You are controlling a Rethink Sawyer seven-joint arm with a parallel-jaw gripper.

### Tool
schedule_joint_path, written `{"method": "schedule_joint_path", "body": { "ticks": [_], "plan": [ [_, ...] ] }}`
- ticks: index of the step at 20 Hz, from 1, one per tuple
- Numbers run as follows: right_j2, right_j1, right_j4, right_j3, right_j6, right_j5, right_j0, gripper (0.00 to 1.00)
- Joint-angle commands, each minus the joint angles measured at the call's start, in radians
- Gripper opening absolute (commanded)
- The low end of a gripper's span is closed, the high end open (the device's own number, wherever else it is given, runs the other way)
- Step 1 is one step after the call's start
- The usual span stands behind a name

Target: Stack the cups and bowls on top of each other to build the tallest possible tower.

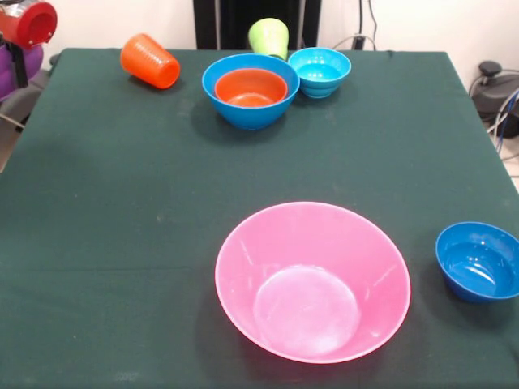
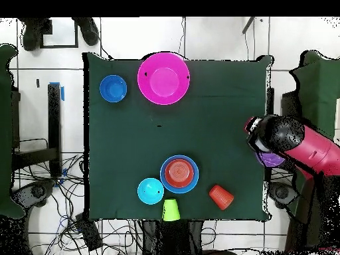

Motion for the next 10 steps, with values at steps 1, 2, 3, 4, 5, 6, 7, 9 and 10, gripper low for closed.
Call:
{"method": "schedule_joint_path", "body": {
  "ticks": [1,2,3,4,5,6,7,9,10],
  "plan": [
    [0.123,0.017,-0.066,0.113,-0.065,-0.017,0.033,0.0],
    [0.125,0.015,-0.065,0.128,-0.049,-0.036,0.041,0.0],
    [0.125,0.016,-0.06,0.137,-0.029,-0.043,0.054,0.0],
    [0.123,0.016,-0.055,0.143,-0.008,-0.042,0.069,0.0],
    [0.12,0.015,-0.05,0.147,0.012,-0.042,0.086,0.0],
    [0.119,0.015,-0.044,0.15,0.029,-0.042,0.101,0.0],
    [0.114,0.017,-0.038,0.147,0.048,-0.036,0.119,0.0],
    [0.113,0.026,-0.02,0.141,0.078,-0.023,0.147,0.0],
    [0.112,0.032,-0.012,0.138,0.093,-0.024,0.161,0.0]
  ]
}}
